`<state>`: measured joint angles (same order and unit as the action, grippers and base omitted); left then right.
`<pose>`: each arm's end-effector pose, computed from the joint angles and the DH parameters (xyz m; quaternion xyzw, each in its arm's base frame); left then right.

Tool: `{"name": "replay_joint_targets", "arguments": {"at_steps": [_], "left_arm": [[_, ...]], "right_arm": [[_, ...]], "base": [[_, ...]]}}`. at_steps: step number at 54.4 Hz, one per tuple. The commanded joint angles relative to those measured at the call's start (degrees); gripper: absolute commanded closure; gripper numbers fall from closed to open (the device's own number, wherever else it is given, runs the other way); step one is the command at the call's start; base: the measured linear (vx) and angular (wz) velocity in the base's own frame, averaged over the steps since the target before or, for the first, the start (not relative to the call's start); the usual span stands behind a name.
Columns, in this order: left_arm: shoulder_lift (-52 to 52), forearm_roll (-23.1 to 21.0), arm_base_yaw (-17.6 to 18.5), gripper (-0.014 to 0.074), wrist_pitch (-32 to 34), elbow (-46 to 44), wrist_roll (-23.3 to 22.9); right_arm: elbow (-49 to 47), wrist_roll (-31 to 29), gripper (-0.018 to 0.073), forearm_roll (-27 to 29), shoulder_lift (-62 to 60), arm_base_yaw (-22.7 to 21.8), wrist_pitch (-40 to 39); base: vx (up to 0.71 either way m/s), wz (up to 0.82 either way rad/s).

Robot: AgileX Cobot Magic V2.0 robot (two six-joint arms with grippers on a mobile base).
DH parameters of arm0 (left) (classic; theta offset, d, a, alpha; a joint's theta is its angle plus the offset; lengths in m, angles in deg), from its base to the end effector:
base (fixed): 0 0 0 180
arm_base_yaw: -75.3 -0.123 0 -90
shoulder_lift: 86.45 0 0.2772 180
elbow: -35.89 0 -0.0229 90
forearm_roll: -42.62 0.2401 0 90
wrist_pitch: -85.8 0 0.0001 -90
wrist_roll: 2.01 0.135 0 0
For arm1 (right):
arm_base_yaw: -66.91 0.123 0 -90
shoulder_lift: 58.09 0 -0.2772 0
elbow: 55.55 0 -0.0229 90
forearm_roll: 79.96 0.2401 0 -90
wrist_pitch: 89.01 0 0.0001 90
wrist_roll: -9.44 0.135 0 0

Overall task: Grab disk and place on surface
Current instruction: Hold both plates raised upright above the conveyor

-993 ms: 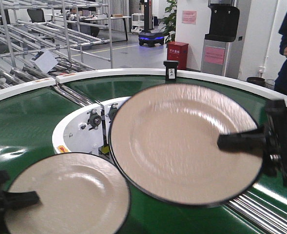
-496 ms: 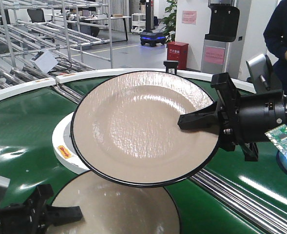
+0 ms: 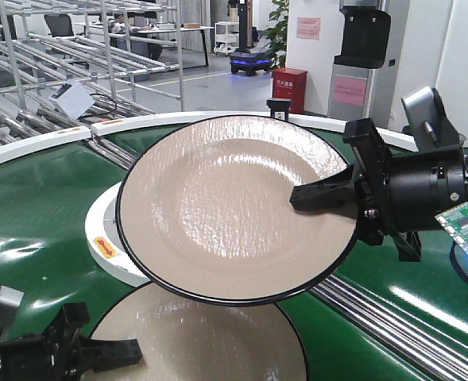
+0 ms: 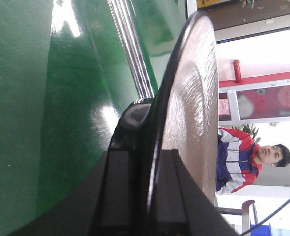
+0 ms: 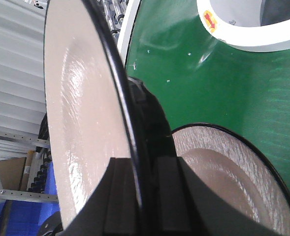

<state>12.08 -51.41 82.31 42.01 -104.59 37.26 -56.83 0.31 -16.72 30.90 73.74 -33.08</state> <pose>0.2500 -0.1247 0.2486 -0.1541 0.8008 -0.5241 0.2456 0.2975 0.1362 0.3853 0.0298 0.8211 0.4988 0.2758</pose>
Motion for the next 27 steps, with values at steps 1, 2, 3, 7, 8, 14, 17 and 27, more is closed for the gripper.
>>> {"name": "replay_joint_targets", "arguments": {"at_steps": [1,2,3,7,8,14,17,27], "left_arm": [[1.94,-8.19,0.36,0.0595,-3.97,-1.88,-0.82],[1.94,-8.19,0.36,0.0595,-3.97,-1.88,-0.82],[1.94,-8.19,0.36,0.0595,-3.97,-1.88,-0.82],[1.94,-8.19,0.36,0.0595,-3.97,-1.88,-0.82],[1.94,-8.19,0.36,0.0595,-3.97,-1.88,-0.82],[1.94,-8.19,0.36,0.0595,-3.97,-1.88,-0.82],[1.94,-8.19,0.36,0.0595,-3.97,-1.88,-0.82],[1.94,-8.19,0.36,0.0595,-3.97,-1.88,-0.82]], "right_arm": [[-2.4,-0.3,0.0564,6.77,-2.16,-0.08,-2.57],[-2.4,-0.3,0.0564,6.77,-2.16,-0.08,-2.57],[-2.4,-0.3,0.0564,6.77,-2.16,-0.08,-2.57],[-2.4,-0.3,0.0564,6.77,-2.16,-0.08,-2.57],[-2.4,-0.3,0.0564,6.77,-2.16,-0.08,-2.57],[-2.4,-0.3,0.0564,6.77,-2.16,-0.08,-2.57],[-2.4,-0.3,0.0564,6.77,-2.16,-0.08,-2.57],[-2.4,-0.3,0.0564,6.77,-2.16,-0.08,-2.57]], "base": [[0.0,0.0],[0.0,0.0],[0.0,0.0],[0.0,0.0],[0.0,0.0],[0.0,0.0],[0.0,0.0],[0.0,0.0]]}}
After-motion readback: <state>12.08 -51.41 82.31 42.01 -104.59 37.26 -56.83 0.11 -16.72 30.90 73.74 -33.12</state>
